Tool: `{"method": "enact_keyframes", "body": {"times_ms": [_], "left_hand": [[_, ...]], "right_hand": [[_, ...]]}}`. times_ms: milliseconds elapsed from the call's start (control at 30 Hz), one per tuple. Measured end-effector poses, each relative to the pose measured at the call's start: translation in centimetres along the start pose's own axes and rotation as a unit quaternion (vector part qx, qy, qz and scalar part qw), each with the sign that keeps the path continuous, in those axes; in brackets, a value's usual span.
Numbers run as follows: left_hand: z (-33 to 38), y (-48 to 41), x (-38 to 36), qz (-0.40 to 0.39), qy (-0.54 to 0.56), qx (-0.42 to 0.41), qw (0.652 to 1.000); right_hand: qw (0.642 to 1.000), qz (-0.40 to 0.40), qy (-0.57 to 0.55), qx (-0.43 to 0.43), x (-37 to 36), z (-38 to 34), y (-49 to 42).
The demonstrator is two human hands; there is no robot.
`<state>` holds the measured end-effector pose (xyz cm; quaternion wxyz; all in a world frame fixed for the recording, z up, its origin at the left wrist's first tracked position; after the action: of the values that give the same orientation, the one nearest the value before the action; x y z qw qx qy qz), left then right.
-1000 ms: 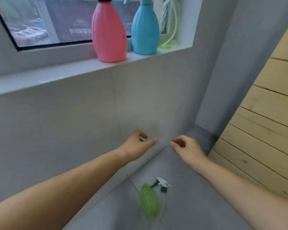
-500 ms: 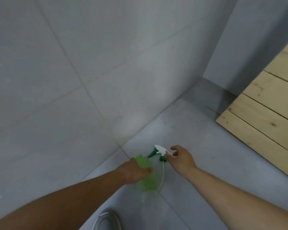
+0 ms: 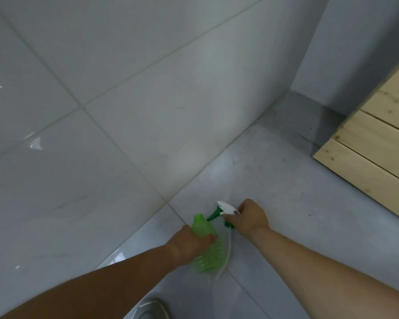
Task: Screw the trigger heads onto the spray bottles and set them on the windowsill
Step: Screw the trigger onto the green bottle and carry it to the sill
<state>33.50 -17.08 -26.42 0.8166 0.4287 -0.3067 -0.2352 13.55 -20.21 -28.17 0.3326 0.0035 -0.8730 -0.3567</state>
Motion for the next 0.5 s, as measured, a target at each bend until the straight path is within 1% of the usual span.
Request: {"method": "enact_keyframes", "body": {"times_ms": [133,267,367,500], "left_hand": [[-0.2,1.0,-0.2,-0.024,0.064,0.009,0.998],[0.5,2.8,0.6,-0.032,0.094,0.001,0.995],[2.4,5.3,1.5,-0.043,0.087,-0.027,0.995],[6.4,10.8,2.4,-0.045,0.058,-0.089,0.993]], "right_hand": [[1.0,-0.005,-0.028,0.008,-0.2,0.0,0.3],[0.989,-0.053,-0.133,0.023,0.5,-0.5,1.7],[0.979,-0.06,-0.193,0.035,3.3,-1.5,3.6],[0.975,-0.039,-0.203,0.085,9.9,-4.0,8.3]]}}
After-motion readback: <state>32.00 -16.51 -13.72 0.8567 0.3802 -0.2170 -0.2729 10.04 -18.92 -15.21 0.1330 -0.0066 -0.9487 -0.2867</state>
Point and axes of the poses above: each hand's wrist, its own y-axis away from the middle knuckle, its own x-axis out of the back of the hand, z = x × y, the point moved 6 cm from there along -y, towards the middle knuckle, and after that the axes turned 3 degrees about -z, right-handed, at the moved point
